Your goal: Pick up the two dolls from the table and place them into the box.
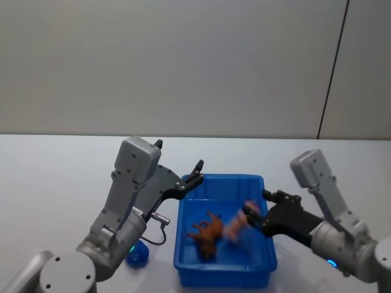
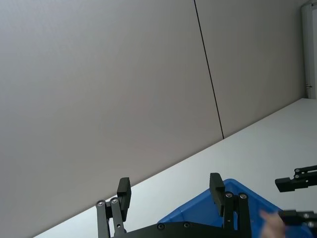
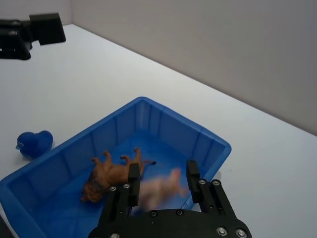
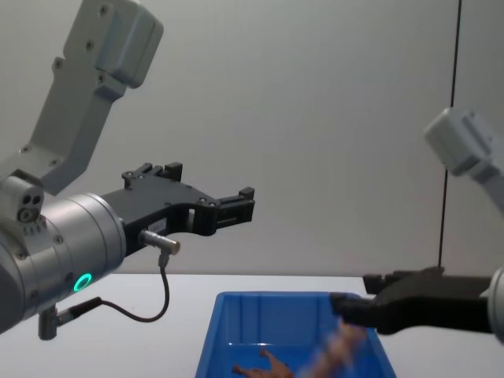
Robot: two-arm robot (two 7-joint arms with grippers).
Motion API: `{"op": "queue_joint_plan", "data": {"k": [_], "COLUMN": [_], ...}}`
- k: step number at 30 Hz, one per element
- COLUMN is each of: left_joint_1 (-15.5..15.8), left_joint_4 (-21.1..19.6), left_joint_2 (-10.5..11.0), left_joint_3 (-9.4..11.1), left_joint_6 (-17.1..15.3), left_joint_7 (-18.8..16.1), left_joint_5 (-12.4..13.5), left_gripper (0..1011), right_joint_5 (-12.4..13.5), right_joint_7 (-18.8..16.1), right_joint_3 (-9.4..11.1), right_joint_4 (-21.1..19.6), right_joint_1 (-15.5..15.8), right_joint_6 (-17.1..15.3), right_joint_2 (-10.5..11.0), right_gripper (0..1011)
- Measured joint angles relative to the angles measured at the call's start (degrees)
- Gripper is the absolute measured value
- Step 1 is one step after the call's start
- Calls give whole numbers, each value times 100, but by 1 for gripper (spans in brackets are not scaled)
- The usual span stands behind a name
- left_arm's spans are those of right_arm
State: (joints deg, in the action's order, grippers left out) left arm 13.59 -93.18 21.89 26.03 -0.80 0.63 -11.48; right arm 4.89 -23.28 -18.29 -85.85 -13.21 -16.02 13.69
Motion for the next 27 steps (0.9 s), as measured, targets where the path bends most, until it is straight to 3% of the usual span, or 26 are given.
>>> {"op": "queue_joint_plan", "data": {"k": [1,2,10,17,27], "left_joint_1": [0,0,0,0,0], "left_joint_4": [0,0,0,0,0], "left_joint_2": [0,0,0,0,0], "left_joint_3": [0,0,0,0,0], "left_joint_6": [0,0,0,0,0], "left_joint_7": [0,0,0,0,0], "left_joint_5": [0,0,0,0,0], "left_gripper": [1001,1001,1001,1001,1001], "right_joint_5": [-17,-32,-88,7,221], "right_joint_7": [-3,-4,66,202,300], "right_joint_3": [-13,-24,-79,-14,204], "right_joint_4": [17,34,136,119,8], "right_joint_1": [-5,-12,-30,17,158], "right_joint_6": [-15,-25,-53,98,388], "right_joint_2": [-11,-23,-72,-5,246], "right_gripper": [518,605,840,1001,1001]}}
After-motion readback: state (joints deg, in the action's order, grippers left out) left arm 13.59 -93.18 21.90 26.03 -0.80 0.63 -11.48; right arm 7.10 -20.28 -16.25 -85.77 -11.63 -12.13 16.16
